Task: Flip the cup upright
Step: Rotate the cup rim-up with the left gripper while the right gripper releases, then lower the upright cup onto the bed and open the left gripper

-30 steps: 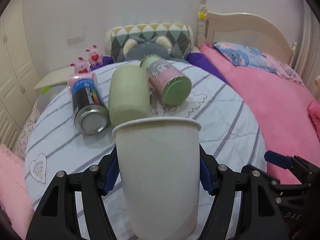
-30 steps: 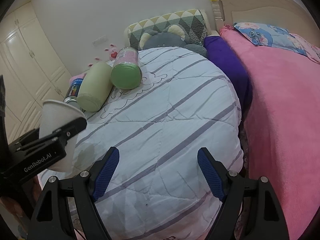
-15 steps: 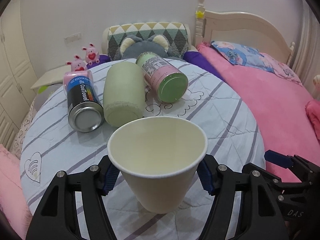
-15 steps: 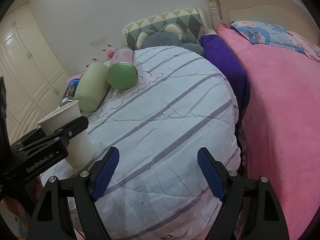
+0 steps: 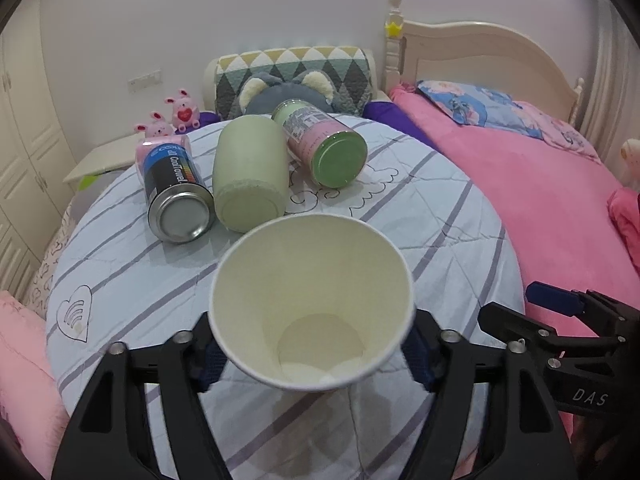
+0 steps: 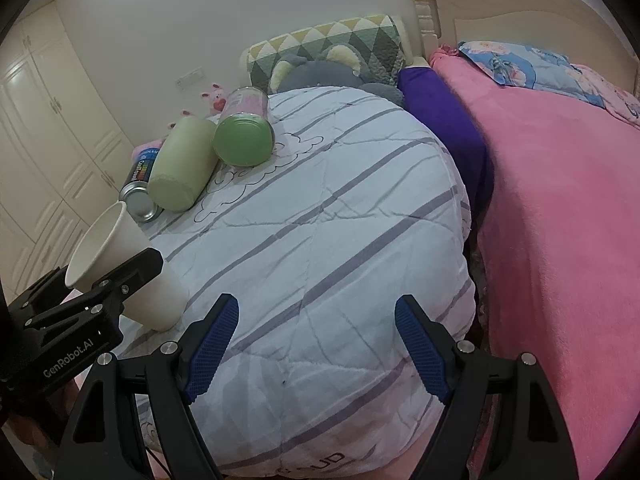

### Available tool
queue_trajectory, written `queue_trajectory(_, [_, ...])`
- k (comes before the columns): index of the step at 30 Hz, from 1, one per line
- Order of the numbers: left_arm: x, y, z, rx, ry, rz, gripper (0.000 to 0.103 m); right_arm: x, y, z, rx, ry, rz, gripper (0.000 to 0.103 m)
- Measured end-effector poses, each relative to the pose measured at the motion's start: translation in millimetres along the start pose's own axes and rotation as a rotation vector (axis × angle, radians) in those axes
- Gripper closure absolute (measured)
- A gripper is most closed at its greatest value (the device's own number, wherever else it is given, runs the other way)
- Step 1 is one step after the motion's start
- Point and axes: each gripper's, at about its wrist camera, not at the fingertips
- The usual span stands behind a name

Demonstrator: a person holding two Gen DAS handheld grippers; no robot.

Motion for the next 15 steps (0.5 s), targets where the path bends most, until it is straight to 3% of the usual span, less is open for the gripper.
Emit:
queue_trajectory(6, [-7, 3, -2, 0.012, -0.014, -0.016, 0.016, -3, 4, 6, -0.026, 0.009, 0.007, 0.021])
queue_trajectory(15, [-14, 1, -2, 0.024, -0.016, -0.035, 0.014, -8, 6, 10, -0.028, 0.016, 0.000, 0.021])
Point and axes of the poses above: each gripper's, at about its wrist camera, not at the fingertips, and x roughly the way its jaws point, z to its left, y to its underside, and after that the axes turned 11 degrees about -z, right-handed
